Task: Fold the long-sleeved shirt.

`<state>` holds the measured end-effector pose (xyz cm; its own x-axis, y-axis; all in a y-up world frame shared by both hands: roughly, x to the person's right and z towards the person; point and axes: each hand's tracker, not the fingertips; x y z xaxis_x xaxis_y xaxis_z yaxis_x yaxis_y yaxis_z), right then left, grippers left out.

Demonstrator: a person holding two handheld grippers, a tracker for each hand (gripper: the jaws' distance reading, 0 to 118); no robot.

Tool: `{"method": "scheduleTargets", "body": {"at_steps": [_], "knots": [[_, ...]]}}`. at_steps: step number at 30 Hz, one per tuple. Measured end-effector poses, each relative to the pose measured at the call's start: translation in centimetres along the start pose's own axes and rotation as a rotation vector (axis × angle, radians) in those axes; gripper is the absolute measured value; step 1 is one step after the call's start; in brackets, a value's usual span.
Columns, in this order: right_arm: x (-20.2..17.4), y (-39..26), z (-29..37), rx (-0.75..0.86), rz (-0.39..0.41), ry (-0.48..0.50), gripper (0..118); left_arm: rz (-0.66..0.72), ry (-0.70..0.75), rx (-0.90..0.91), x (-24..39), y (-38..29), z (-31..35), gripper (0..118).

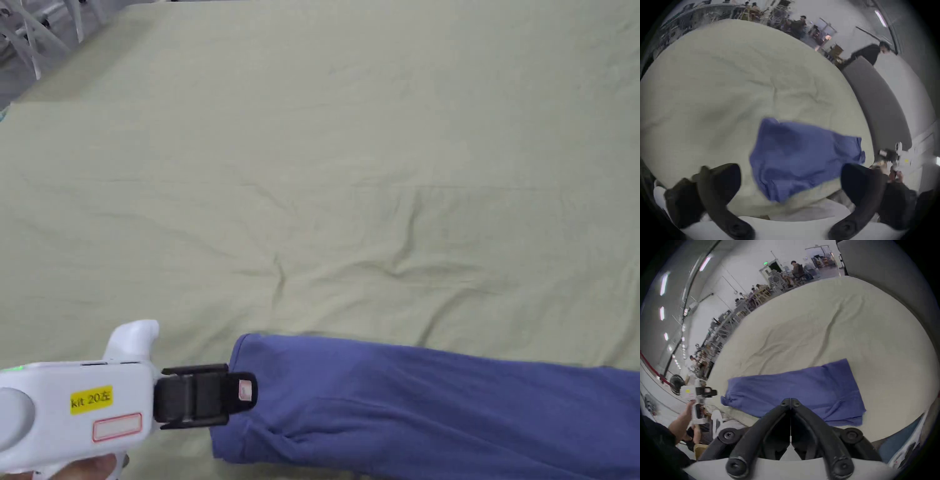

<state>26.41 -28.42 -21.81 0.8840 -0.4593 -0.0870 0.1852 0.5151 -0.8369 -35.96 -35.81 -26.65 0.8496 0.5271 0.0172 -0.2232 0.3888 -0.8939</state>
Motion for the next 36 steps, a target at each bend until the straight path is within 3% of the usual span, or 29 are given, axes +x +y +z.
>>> {"method": "scheduleTargets", "body": {"at_steps": [2, 7, 9, 12, 15, 16, 17, 18, 19, 20, 21, 24, 29, 33, 36], "knots": [[0.0, 0.2, 0.2, 0.022, -0.014, 0.023, 0, 0.068, -0.018, 0.031, -2.1, 0.3, -1.8, 118], [0.1, -0.1, -0.5, 0.029, -0.042, 0.137, 0, 0.330, -0.330, -0.144, -4.4, -0.4, -8.8, 118], [-0.1, -0.6, -0.9, 0.028, -0.048, 0.183, 0, 0.286, -0.365, -0.087, -2.4, -0.3, -9.3, 118], [-0.5, -1.0, -1.7, 0.023, -0.062, 0.243, 0, 0.303, -0.486, -0.149, 0.0, 0.3, -11.8, 118], [-1.6, -1.2, -2.8, 0.013, -0.069, 0.249, 0, 0.154, -0.387, -0.218, 2.8, 1.2, -13.7, 113], [-2.0, -1.2, -3.1, 0.007, -0.067, 0.244, 0, 0.104, -0.359, -0.225, 0.9, 1.9, -13.8, 106], [-2.4, -1.2, -3.4, 0.001, -0.060, 0.235, 0, 0.070, -0.316, -0.233, 0.6, 2.5, -13.3, 76], [-2.8, -1.2, -3.5, -0.005, -0.052, 0.231, 0, 0.040, -0.238, -0.204, -0.3, 3.1, -12.4, 29], [-3.1, -1.2, -3.6, -0.008, -0.045, 0.229, 0, 0.029, -0.248, -0.190, -0.7, 3.0, -11.9, 24], [-3.4, -1.2, -3.7, -0.010, -0.040, 0.229, 0, 0.143, -0.349, -0.241, 0.0, 2.0, -11.7, 24], [-3.7, -1.1, -3.9, -0.013, -0.037, 0.228, 0, 0.169, -0.380, -0.256, 0.1, 1.6, -10.9, 24], [-4.5, -0.8, -4.2, -0.019, -0.027, 0.213, 0, 0.077, -0.313, -0.228, 1.4, 1.5, -7.9, 24], [-6.6, 0.0, -4.3, -0.015, -0.010, 0.209, 0, 0.113, -0.342, -0.165, 0.2, 3.0, -2.4, 24], [-8.3, 0.3, -3.9, 0.001, 0.012, 0.211, 0, 0.118, -0.171, -0.109, -3.2, 5.1, 2.8, 24], [-9.1, 0.2, -3.9, 0.006, 0.024, 0.221, 0, 0.209, -0.021, -0.072, -6.2, 5.9, 6.8, 24]]}}
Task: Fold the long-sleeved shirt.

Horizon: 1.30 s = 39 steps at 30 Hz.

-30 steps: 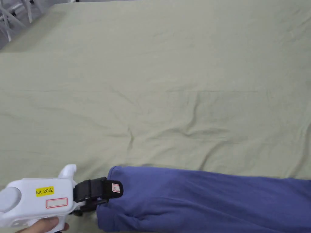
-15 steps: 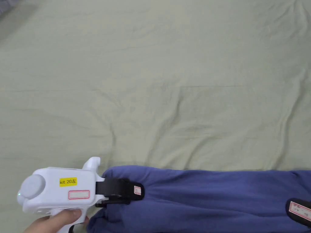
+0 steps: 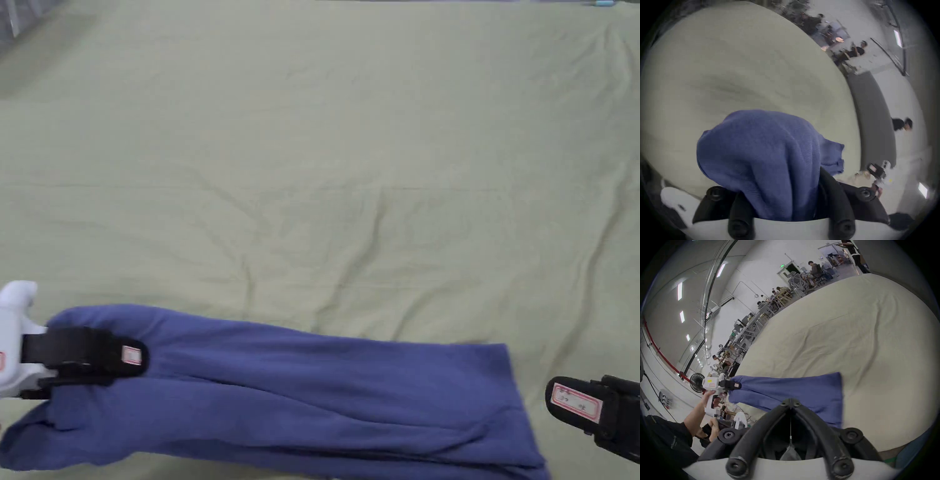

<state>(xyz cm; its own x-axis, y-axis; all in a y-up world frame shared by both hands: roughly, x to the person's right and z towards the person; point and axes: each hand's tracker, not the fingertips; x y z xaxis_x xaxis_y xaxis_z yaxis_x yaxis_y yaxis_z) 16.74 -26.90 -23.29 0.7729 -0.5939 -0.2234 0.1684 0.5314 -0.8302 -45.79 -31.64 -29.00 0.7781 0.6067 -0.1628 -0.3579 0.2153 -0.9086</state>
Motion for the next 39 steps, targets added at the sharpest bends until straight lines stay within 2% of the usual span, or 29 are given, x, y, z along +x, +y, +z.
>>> {"method": "scheduleTargets", "body": {"at_steps": [4, 7, 9, 14, 18, 19, 20, 22, 23, 31, 37, 38, 39], "knots": [[-0.5, -0.6, -0.3, -0.016, 0.025, -0.026, 0, -0.063, 0.228, 0.121, 1.4, -0.6, 2.2, 24], [-0.5, -0.9, -0.3, -0.032, 0.017, -0.059, 0, -0.037, 0.165, 0.116, 4.8, -2.0, -0.3, 24], [-0.3, -1.2, 0.0, -0.038, 0.002, -0.063, 0, -0.072, 0.140, 0.083, 8.6, -2.9, -3.5, 24], [-0.1, -1.8, 1.2, -0.019, -0.015, -0.089, 0, -0.202, 0.173, -0.002, 16.6, -4.5, -13.1, 24], [0.2, -2.4, 2.0, -0.016, -0.035, -0.115, 0, -0.210, 0.221, -0.048, 19.1, -4.9, -20.7, 27], [0.4, -2.6, 2.2, -0.018, -0.040, -0.117, 0, -0.226, 0.265, -0.057, 19.4, -5.1, -21.9, 34], [0.5, -2.8, 2.5, -0.021, -0.048, -0.119, 0, -0.226, 0.272, -0.053, 19.6, -5.5, -22.9, 53], [0.6, -3.1, 3.0, -0.024, -0.059, -0.110, 0, -0.226, 0.203, -0.026, 20.4, -6.0, -23.4, 104], [0.4, -3.4, 3.3, -0.022, -0.062, -0.107, 0, -0.209, 0.142, -0.039, 21.2, -6.3, -23.6, 118], [2.2, -4.0, 4.8, 0.005, -0.118, -0.076, 0, -0.150, -0.122, -0.064, 24.8, -9.0, -21.5, 118], [3.0, -4.4, 5.6, 0.026, -0.147, -0.048, 0, -0.186, -0.092, -0.023, 25.3, -9.5, -18.9, 117], [3.0, -4.4, 5.6, 0.029, -0.150, -0.044, 0, -0.204, -0.055, 0.014, 25.0, -9.6, -18.4, 105], [2.8, -4.6, 5.7, 0.031, -0.153, -0.042, 0, -0.232, -0.019, 0.048, 25.0, -9.7, -18.2, 78]]}}
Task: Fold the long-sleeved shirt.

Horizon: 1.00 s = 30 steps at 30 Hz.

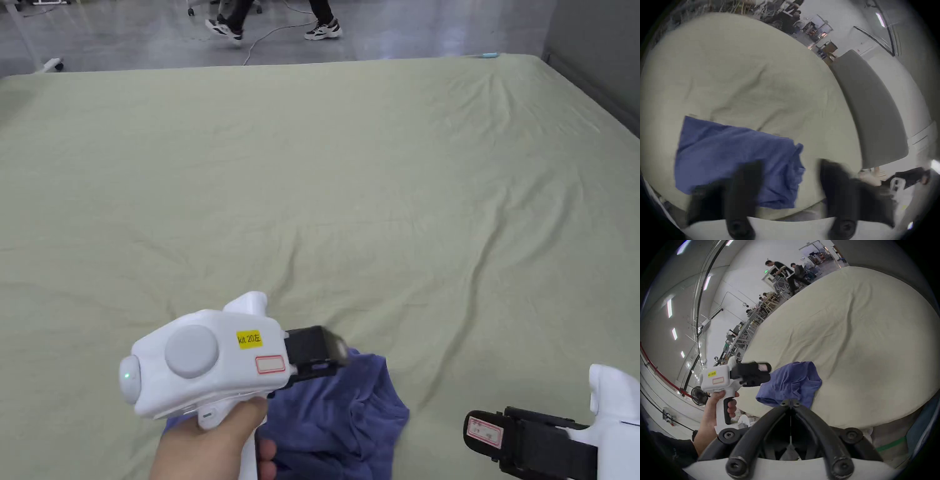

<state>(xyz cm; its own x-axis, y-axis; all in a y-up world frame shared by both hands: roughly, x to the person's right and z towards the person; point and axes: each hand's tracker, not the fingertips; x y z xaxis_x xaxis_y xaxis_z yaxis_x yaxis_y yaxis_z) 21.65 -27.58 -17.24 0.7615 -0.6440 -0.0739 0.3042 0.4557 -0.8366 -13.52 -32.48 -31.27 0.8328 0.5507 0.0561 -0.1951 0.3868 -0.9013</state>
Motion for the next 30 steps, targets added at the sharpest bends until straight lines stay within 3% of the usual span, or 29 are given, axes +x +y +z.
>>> {"method": "scheduleTargets", "body": {"at_steps": [2, 4, 7, 10, 12, 14, 16, 21, 26, 30], "knots": [[0.1, 0.0, 0.1, 0.003, -0.004, 0.001, 0, -0.088, 0.135, -0.034, 0.1, -0.8, -0.8, 7], [0.2, 0.0, 0.0, 0.003, -0.008, -0.002, 0, -0.156, 0.201, -0.082, 0.2, -2.0, -2.7, 7], [0.2, 0.2, 0.0, 0.007, -0.011, -0.009, 0, -0.162, 0.130, -0.175, 1.4, -3.9, -6.9, 7], [-0.1, 0.5, 0.1, 0.016, -0.019, -0.028, 0, -0.244, 0.181, -0.178, 3.8, -5.3, -9.9, 6], [0.0, 0.8, 0.3, 0.026, -0.027, -0.038, 0, -0.183, 0.166, -0.160, 4.6, -5.6, -10.5, 6], [-0.1, 1.3, 0.9, 0.056, -0.029, -0.040, 0, -0.051, -0.054, -0.239, 5.8, -5.8, -11.2, 6], [-0.4, 2.2, 1.4, 0.087, -0.026, -0.042, 0, -0.025, -0.194, -0.278, 7.4, -6.0, -10.7, 6], [-2.0, 5.2, 1.0, 0.154, -0.022, -0.023, 0, -0.139, -0.230, -0.120, 7.2, -1.6, -3.3, 6], [-5.3, 7.2, -6.2, 0.047, -0.004, 0.029, 0, -0.117, -0.064, 0.120, -2.0, 4.3, 6.5, 6], [-6.7, 6.3, -15.1, -0.137, 0.035, -0.040, 0, -0.133, 0.151, 0.109, -9.0, 4.7, 9.8, 6]]}}
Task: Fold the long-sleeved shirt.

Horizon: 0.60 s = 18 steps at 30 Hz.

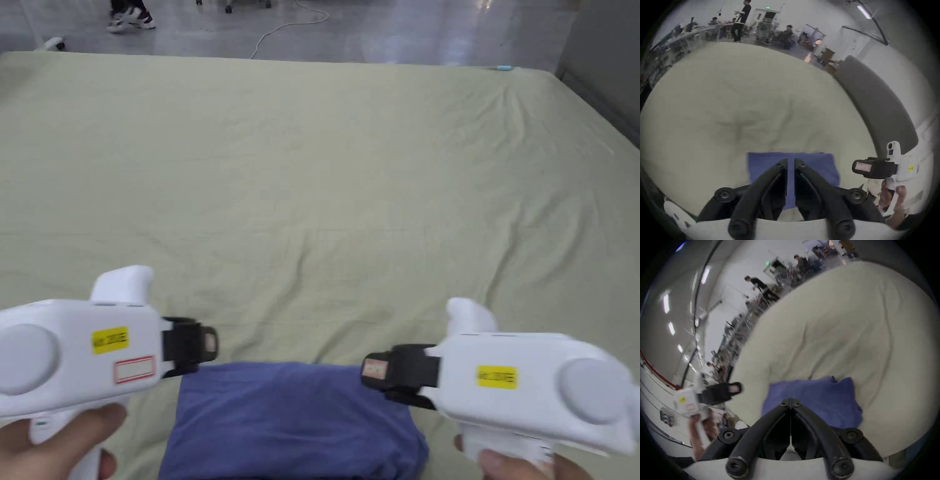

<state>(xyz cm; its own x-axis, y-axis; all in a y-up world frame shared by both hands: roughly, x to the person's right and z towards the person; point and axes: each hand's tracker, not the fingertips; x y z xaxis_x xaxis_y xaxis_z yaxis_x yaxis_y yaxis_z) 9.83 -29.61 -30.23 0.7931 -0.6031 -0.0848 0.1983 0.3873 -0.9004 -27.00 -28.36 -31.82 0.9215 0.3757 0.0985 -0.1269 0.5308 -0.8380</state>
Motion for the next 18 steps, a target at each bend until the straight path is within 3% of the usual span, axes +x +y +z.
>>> {"method": "scheduleTargets", "body": {"at_steps": [3, 5, 6, 7, 12, 13, 14, 15, 16, 18], "knots": [[0.2, -0.5, -6.8, -0.173, 0.088, -0.221, 0, 0.110, -0.047, -0.058, -2.5, -1.9, -0.6, 6], [1.8, -1.4, -11.3, -0.367, 0.171, -0.467, 0, 0.145, -0.061, -0.086, -3.1, -3.0, -1.1, 6], [2.8, -1.8, -11.6, -0.299, 0.136, -0.351, 0, 0.139, -0.067, -0.090, -3.2, -3.2, -1.3, 6], [2.8, -1.5, -10.8, -0.235, 0.105, -0.296, 0, 0.136, -0.070, -0.093, -3.1, -3.4, -1.7, 6], [3.3, -1.7, -9.7, -0.242, 0.135, -0.280, 0, 0.166, -0.111, -0.099, -3.1, -3.5, -2.9, 7], [3.5, -1.7, -9.6, -0.233, 0.132, -0.265, 0, 0.177, -0.126, -0.096, -3.2, -3.4, -3.3, 20], [3.6, -1.8, -9.4, -0.229, 0.117, -0.253, 0, 0.183, -0.142, -0.089, -3.4, -3.3, -3.7, 55], [3.8, -1.8, -9.3, -0.224, 0.101, -0.244, 0, 0.187, -0.141, -0.076, -3.6, -3.3, -4.2, 99], [4.0, -1.9, -9.3, -0.218, 0.081, -0.235, 0, 0.209, -0.137, -0.052, -3.8, -3.3, -5.1, 118], [4.3, -2.0, -9.2, -0.208, 0.067, -0.223, 0, 0.231, -0.211, -0.015, -4.2, -3.8, -7.0, 117]]}}
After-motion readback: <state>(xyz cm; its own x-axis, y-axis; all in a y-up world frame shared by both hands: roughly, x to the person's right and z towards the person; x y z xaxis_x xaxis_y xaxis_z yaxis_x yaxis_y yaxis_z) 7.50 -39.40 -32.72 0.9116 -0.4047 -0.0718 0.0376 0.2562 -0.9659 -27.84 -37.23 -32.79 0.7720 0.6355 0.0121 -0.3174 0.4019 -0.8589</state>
